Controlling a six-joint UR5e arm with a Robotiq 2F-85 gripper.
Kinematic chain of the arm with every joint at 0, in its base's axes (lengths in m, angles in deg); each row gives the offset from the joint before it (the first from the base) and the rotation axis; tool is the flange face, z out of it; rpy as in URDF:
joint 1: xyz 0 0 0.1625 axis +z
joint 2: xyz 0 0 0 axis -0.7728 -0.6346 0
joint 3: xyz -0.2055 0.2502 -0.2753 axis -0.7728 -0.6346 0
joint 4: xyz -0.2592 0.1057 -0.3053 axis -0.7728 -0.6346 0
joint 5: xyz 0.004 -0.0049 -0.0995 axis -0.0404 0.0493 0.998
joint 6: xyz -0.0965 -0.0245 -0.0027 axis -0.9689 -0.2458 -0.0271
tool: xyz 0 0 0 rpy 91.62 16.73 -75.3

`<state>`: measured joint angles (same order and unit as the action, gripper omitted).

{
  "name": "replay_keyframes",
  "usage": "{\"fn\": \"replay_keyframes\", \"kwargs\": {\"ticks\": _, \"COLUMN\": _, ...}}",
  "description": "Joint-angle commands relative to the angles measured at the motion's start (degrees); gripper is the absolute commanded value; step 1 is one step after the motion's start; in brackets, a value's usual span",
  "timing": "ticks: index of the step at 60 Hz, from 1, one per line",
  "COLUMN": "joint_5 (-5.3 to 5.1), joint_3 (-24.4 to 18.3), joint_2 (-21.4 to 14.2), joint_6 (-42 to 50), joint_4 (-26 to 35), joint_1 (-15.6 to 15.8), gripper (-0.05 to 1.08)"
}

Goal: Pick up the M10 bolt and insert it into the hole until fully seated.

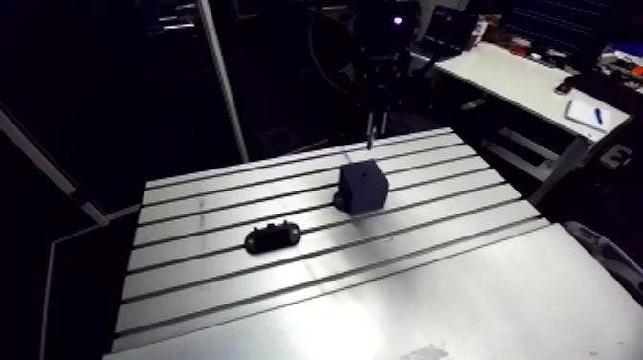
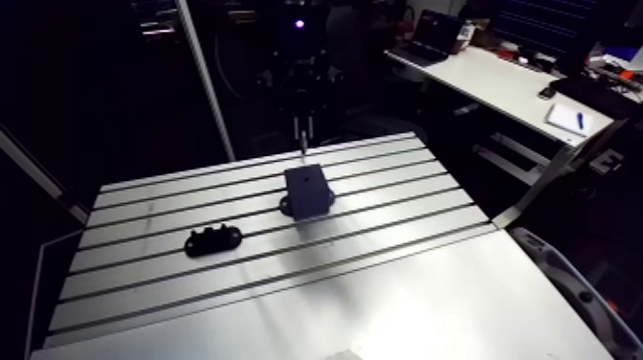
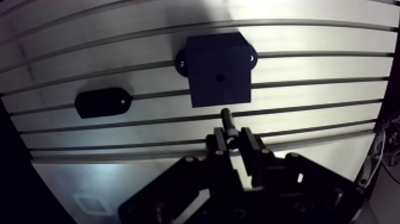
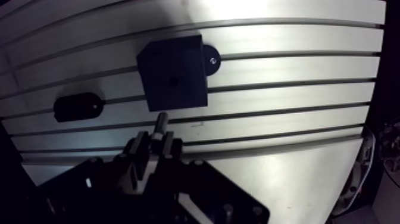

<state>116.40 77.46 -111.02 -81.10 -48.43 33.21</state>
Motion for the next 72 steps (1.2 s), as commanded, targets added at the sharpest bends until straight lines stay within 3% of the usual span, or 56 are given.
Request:
{"fn": "replay_keyframes", "kwargs": {"ticks": 1, "joint_5": -0.01, "joint_3": 1.02, "joint_2": -0.06, "joint_6": -0.05, "joint_4": -2.67, "joint_1": -0.02, "gripper": 1.08}}
{"fn": "replay_keyframes", "kwargs": {"ticks": 72, "joint_5": -0.20, "joint_3": 3.50, "joint_2": 2.13, "joint_6": -0.07, "joint_4": -6.79, "joint_1": -0.01, "gripper": 1.08}}
